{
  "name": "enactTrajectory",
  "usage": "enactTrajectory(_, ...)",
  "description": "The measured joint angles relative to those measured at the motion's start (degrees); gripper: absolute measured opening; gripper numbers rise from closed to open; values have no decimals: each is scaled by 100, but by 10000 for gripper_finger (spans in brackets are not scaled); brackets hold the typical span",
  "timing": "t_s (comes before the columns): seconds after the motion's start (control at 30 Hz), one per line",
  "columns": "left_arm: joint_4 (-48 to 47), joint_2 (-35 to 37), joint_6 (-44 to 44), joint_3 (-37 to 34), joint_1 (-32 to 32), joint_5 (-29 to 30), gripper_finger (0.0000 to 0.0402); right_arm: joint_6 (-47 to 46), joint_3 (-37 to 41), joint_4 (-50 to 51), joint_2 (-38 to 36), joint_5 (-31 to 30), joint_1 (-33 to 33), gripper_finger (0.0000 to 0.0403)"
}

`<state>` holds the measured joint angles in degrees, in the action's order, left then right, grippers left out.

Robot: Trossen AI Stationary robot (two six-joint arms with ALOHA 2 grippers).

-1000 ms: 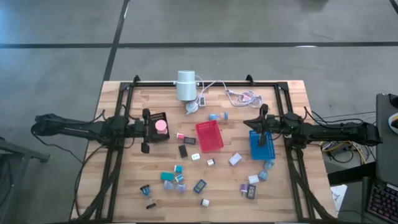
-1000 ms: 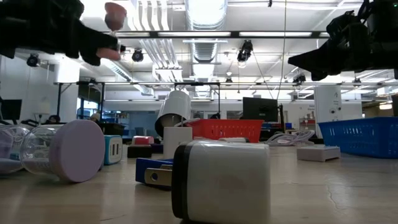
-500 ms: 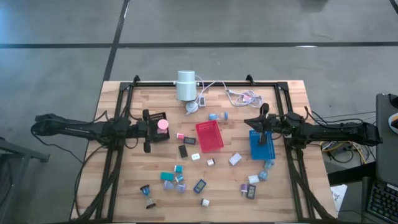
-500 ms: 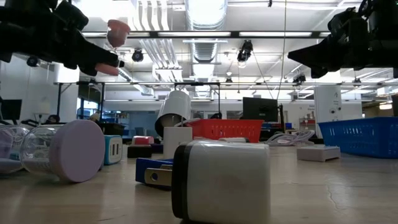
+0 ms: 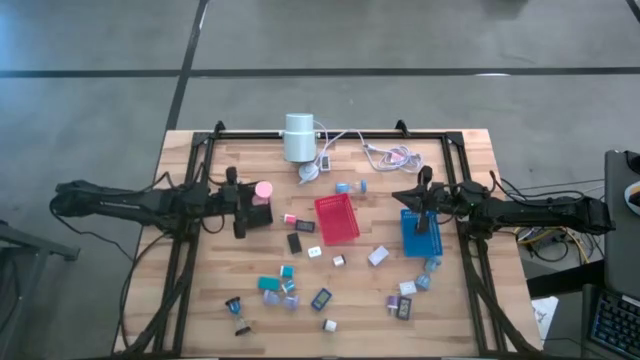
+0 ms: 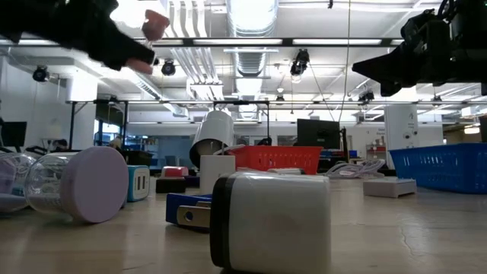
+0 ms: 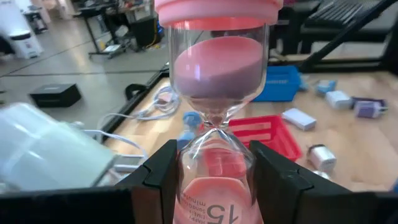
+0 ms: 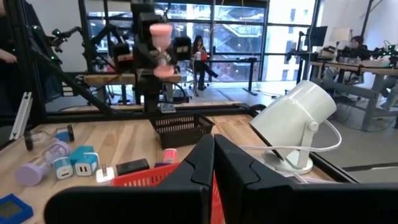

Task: Pick & Place Office items
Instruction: Put the pink hourglass into the blue bin

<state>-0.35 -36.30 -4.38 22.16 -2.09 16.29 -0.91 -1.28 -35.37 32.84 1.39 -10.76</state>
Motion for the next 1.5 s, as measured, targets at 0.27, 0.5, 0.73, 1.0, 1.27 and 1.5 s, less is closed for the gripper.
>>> enactTrajectory(0.27,-2092,-1558,-251,2320,0,1283,151,2,0,9,0,17,0,8)
enactTrajectory(0.5,-3269,-3165,-825,4104,-2,1377,151,0,0,33,0,15,0,8)
enactTrajectory(0.73,-4720,-4576,-955,5941,-2,1376,151,-14,0,-70,0,13,0,8)
enactTrajectory(1.0,-5630,-5976,-1224,7622,-7,1121,151,250,0,-221,0,9,0,8)
enactTrajectory(1.27,-5543,-6920,-1560,7977,-2,923,151,668,0,-388,0,13,0,9)
enactTrajectory(1.5,-5524,-7433,-1620,8122,-7,923,152,1025,-178,-385,27,372,73,49)
